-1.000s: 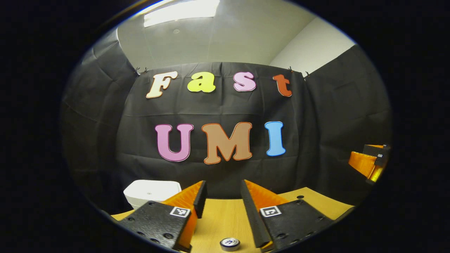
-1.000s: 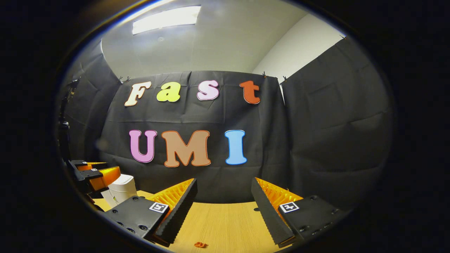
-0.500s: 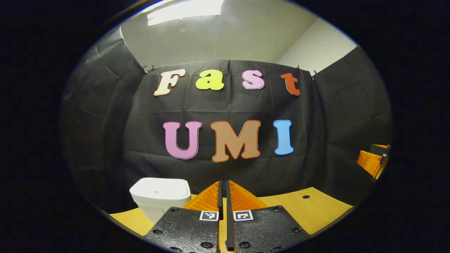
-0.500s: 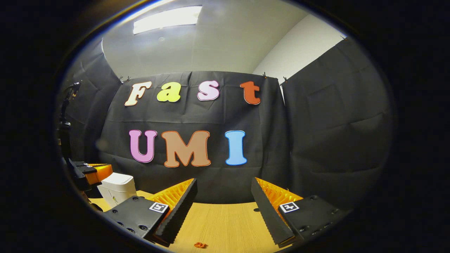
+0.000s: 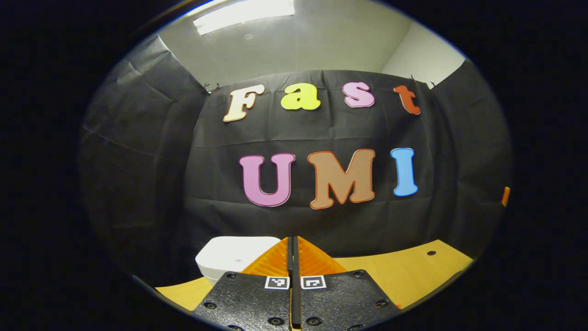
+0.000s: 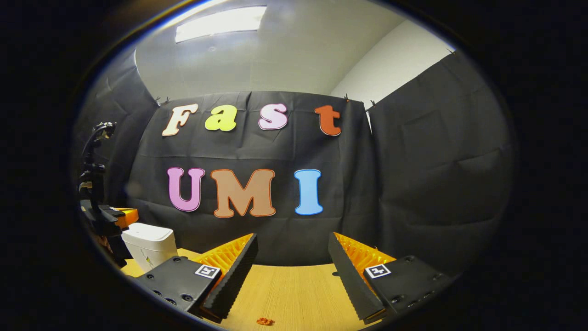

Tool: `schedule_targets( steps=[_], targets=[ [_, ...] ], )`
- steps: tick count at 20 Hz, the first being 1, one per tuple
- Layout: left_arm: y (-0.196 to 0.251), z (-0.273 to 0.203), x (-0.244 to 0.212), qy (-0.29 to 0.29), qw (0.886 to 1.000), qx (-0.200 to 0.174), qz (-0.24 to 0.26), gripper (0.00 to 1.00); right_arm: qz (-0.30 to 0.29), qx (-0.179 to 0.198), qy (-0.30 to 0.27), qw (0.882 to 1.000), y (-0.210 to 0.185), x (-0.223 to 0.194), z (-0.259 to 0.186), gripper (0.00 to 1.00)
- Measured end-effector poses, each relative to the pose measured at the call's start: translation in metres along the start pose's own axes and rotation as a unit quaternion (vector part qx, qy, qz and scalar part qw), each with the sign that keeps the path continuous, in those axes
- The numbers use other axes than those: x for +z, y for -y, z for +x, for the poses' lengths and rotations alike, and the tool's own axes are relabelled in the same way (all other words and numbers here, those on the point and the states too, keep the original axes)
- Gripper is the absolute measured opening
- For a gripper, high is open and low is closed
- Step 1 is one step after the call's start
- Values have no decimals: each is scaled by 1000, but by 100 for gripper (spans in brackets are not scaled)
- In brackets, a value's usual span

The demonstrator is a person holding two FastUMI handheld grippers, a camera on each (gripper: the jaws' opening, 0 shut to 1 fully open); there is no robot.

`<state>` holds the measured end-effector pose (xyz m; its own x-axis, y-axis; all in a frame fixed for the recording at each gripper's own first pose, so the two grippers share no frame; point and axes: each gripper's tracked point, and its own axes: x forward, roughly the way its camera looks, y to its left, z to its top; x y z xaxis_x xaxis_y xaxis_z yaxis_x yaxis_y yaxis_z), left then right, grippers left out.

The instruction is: Press the lid of the desktop garbage bin to open it, pick up the crumpled paper on the desktop and throw it into the bin, then pick up the pop can on the desktop and drop it into the bin, and finally close the garbage bin lid.

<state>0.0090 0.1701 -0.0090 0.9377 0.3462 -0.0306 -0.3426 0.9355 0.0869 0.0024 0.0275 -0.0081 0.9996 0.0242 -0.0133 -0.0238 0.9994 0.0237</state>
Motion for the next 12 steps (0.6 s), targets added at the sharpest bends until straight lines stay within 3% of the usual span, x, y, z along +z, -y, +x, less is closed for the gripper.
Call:
schedule_targets(
  steps=[6, 12],
  targets=[
    [-51, 43, -30, -38, 998, 43, -12, 0, -10, -18, -7, 1000, -4, -4, -2, 98],
    [-75, 67, -73, -84, 994, 63, -21, 0, -18, -28, -18, 999, -12, -9, -6, 98]
  ],
)
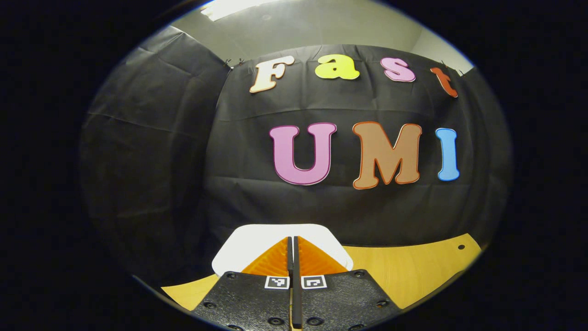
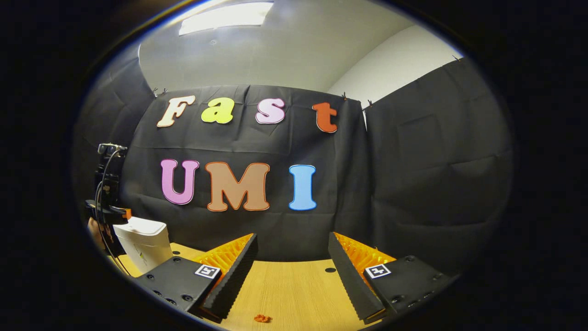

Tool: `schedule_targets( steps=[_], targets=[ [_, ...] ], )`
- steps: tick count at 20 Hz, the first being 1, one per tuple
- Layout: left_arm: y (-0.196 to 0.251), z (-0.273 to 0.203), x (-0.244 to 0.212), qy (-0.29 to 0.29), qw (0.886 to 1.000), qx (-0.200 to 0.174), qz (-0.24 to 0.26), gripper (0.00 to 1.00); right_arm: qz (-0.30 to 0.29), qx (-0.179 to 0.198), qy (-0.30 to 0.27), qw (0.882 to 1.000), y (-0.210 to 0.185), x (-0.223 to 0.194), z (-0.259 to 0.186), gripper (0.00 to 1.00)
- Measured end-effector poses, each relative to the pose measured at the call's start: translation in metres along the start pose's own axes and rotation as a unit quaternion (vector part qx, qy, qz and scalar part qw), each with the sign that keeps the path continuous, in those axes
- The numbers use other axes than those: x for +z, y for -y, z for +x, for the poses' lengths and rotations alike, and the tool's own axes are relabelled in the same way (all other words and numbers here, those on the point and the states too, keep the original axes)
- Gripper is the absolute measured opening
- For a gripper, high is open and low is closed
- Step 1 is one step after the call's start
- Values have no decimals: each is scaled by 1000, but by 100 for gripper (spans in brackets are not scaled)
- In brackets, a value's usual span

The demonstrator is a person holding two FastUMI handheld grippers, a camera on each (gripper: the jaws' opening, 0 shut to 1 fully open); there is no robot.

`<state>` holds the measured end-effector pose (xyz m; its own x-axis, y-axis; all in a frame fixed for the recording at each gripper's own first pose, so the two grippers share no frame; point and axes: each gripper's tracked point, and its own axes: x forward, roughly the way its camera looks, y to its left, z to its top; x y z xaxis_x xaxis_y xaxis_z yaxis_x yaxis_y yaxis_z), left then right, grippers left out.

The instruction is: Press the lid of the desktop garbage bin to open it, pick up the crumpled paper on the desktop and throw it into the bin, then pick up the pop can on the desktop and drop it into the bin, and finally close the garbage bin lid.

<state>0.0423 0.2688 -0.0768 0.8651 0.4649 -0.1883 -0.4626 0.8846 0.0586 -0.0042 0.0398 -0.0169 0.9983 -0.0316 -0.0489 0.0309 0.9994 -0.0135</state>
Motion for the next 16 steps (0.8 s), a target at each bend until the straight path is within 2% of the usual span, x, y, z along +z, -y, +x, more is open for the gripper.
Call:
schedule_targets(
  steps=[6, 9, 12, 13, 16],
  targets=[
    [-9, 11, -40, -51, 999, 7, -12, 0, -8, 6, -4, 1000, -11, -2, 0, 98],
    [-8, 11, -40, -39, 999, 5, 7, 0, -9, 11, -9, 1000, -15, -4, 1, 98],
    [-9, 11, -43, -36, 999, -1, 5, 0, -3, 18, -12, 1000, -19, -7, 2, 98],
    [-9, 11, -40, -25, 1000, 1, -2, 0, -1, 21, -12, 1000, -20, -7, 3, 100],
    [-9, 2, -25, 8, 1000, -5, -13, 0, 3, 30, -7, 1000, -20, -5, 5, 98]
  ],
)
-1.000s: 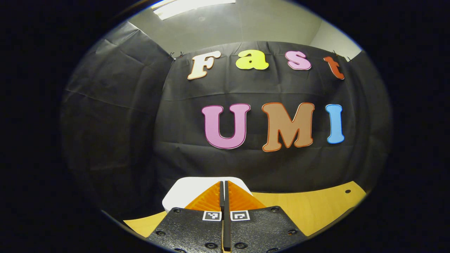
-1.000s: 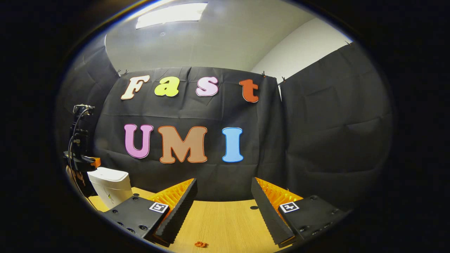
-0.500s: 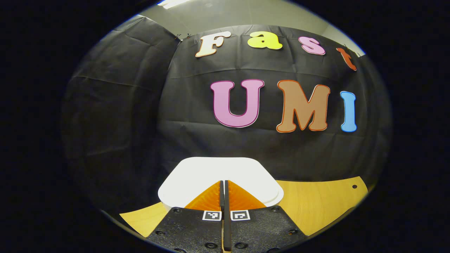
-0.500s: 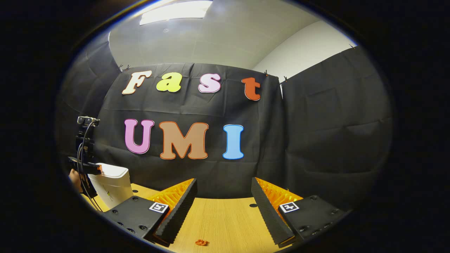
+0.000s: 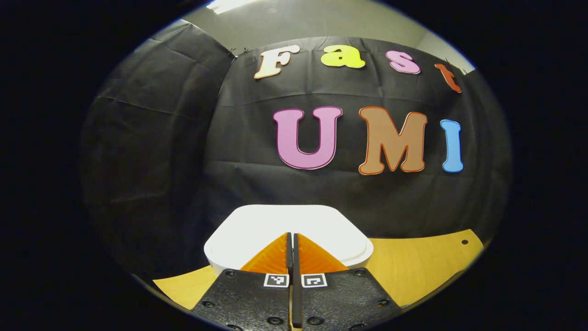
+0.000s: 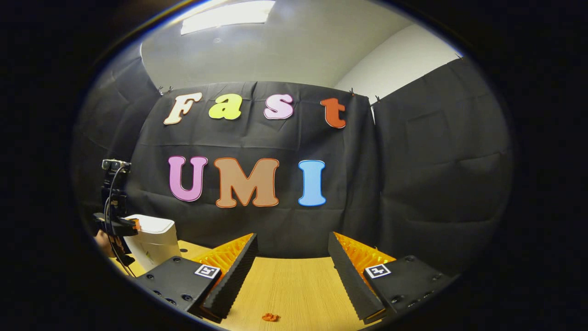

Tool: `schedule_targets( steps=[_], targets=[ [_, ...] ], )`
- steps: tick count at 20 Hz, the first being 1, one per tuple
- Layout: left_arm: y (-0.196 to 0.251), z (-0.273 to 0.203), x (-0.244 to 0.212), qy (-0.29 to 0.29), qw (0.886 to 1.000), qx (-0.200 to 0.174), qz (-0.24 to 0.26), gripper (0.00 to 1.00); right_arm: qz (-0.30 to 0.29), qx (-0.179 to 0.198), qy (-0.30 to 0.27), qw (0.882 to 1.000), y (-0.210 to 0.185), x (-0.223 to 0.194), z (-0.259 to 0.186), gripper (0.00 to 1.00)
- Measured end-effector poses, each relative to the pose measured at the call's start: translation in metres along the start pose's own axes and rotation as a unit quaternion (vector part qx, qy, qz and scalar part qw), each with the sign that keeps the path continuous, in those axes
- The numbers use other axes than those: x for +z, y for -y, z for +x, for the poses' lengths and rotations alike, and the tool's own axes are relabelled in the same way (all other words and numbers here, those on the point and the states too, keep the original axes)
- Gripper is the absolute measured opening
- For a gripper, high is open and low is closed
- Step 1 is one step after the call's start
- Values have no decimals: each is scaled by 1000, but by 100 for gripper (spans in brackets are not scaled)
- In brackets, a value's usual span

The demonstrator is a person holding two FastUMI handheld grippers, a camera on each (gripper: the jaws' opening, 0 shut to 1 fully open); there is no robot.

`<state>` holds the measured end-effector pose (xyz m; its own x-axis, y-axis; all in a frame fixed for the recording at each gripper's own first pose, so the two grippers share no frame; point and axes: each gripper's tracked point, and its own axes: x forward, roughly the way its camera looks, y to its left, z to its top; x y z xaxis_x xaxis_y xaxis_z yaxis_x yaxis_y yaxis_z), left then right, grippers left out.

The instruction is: Press the lid of the desktop garbage bin to open it, pick up the crumpled paper on the desktop and throw it into the bin, then pick up the pop can on the desktop and drop it into the bin, and finally close the garbage bin lid.

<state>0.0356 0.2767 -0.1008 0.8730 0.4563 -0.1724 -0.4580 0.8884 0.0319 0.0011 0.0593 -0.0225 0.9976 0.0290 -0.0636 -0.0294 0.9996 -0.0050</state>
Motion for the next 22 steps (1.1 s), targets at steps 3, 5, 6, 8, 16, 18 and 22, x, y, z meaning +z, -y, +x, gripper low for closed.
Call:
schedule_targets(
  steps=[3, 5, 6, 8, 16, 18, 22],
  targets=[
    [16, -17, 22, 34, 999, -28, -18, 15, 4, 12, 1, 1000, -2, 2, 7, 100],
    [20, -30, 38, 56, 998, -35, -7, 49, 6, 24, 2, 1000, -5, 1, 12, 98],
    [23, -35, 44, 65, 997, -40, -1, 57, 7, 30, 2, 1000, -6, 2, 15, 98],
    [27, -50, 56, 79, 996, -48, 0, 63, 9, 41, 4, 999, -9, 3, 22, 98],
    [48, -120, 86, 124, 989, -80, -8, 90, 21, 83, -35, 996, -26, -28, 57, 98],
    [51, -135, 92, 132, 988, -85, -5, 91, 20, 90, -67, 993, -31, -53, 69, 98],
    [49, -159, 100, 142, 986, -84, 4, 93, 0, 103, -140, 985, -38, -115, 84, 100]
  ],
)
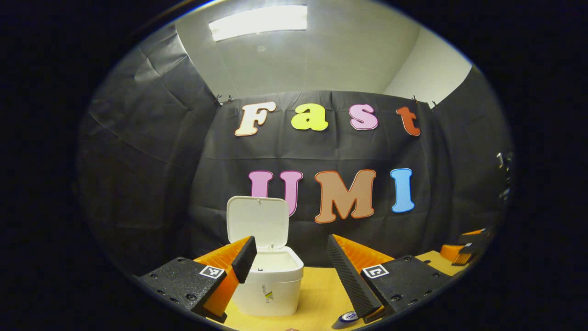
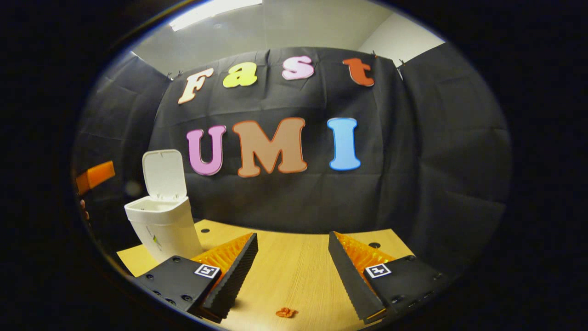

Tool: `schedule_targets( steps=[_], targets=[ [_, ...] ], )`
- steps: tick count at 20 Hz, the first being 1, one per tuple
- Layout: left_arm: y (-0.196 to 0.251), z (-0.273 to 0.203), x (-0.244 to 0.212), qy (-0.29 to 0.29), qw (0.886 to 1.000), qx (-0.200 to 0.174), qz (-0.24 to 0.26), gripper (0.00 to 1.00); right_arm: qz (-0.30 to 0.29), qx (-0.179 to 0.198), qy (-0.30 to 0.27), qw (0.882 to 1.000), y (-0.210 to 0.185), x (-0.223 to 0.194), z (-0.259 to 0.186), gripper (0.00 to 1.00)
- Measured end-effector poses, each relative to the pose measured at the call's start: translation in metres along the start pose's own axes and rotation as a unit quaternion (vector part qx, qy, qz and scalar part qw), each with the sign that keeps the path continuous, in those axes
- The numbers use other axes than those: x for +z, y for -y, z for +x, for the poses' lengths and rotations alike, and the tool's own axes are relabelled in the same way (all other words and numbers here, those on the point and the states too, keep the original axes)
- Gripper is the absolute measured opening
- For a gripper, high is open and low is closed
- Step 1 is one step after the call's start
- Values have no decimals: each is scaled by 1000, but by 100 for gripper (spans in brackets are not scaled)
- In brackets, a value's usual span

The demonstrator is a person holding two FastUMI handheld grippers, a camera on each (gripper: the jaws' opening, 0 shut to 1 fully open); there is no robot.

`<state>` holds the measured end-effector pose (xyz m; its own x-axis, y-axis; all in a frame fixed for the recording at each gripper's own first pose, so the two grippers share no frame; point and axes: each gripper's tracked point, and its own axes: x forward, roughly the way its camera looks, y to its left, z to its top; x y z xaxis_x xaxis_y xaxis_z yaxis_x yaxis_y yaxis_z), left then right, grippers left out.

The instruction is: Press the lid of the desktop garbage bin to open it, pick up the crumpled paper on the desktop and throw it into the bin, then pick up the pop can on the desktop and drop it into the bin, and finally close the garbage bin lid.

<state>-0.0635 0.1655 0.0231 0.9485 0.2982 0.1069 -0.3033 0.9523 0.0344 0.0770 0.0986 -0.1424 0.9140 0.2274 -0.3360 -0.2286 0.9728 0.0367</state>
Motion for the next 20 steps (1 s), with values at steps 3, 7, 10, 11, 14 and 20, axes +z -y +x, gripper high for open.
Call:
schedule_targets(
  steps=[3, 7, 10, 11, 14, 20],
  targets=[
    [-4, -12, 4, -2, 1000, 7, 9, 92, -16, 7, -54, 998, -1, -45, 20, 99],
    [-14, -23, 10, -3, 999, 23, 25, 92, -41, 15, -123, 991, -2, -101, 44, 99],
    [-21, -29, 13, -4, 999, 35, 33, 92, -57, 20, -168, 984, -2, -141, 55, 99],
    [-22, -31, 14, -5, 999, 38, 36, 92, -61, 21, -181, 981, -2, -152, 58, 99],
    [-25, -34, 15, -9, 998, 44, 44, 93, -72, 24, -220, 973, -3, -183, 62, 100],
    [-32, -40, 12, -18, 997, 55, 44, 92, -82, 36, -286, 954, -4, -235, 64, 100]
  ],
)
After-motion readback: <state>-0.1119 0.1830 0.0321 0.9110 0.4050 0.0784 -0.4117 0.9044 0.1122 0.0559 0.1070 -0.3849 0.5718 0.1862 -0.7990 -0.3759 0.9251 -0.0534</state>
